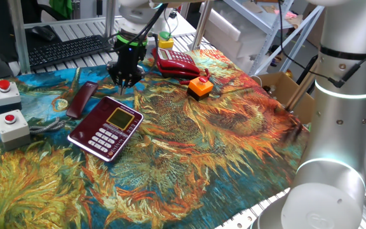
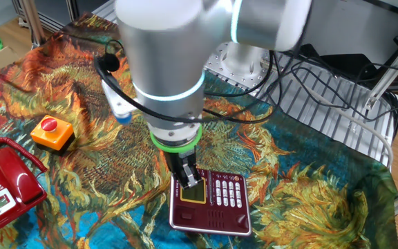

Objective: Place the handset of the telephone on the corresponding phone cradle

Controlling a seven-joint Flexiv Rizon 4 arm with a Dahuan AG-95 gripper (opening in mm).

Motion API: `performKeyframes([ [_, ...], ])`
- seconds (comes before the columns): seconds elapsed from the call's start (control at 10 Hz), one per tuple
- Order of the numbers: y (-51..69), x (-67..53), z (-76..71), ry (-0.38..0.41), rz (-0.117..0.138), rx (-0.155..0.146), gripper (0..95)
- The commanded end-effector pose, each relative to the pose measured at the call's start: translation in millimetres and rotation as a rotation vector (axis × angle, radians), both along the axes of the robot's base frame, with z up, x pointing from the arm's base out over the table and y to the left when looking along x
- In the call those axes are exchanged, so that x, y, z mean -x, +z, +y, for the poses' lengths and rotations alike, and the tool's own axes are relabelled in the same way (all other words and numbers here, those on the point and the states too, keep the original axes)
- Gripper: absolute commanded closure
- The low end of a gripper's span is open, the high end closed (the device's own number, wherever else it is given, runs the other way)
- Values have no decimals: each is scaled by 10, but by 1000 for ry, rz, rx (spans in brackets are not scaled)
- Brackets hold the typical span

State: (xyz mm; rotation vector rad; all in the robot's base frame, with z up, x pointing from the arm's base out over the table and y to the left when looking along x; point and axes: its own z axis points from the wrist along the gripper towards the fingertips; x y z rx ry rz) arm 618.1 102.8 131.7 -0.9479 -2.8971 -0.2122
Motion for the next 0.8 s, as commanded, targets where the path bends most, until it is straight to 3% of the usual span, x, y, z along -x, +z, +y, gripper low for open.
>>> performKeyframes([
  [0.1, -122, -104, 117, -130, 8, -2, 950],
  [0.3, -187, -248, 200, -151, 10, 4, 950],
  [0.4, -206, -346, 239, -156, 12, 4, 760],
  [0.6, -259, -492, 298, -124, 47, 14, 760],
  [0.8, -323, -630, 348, -72, 48, 56, 380],
])
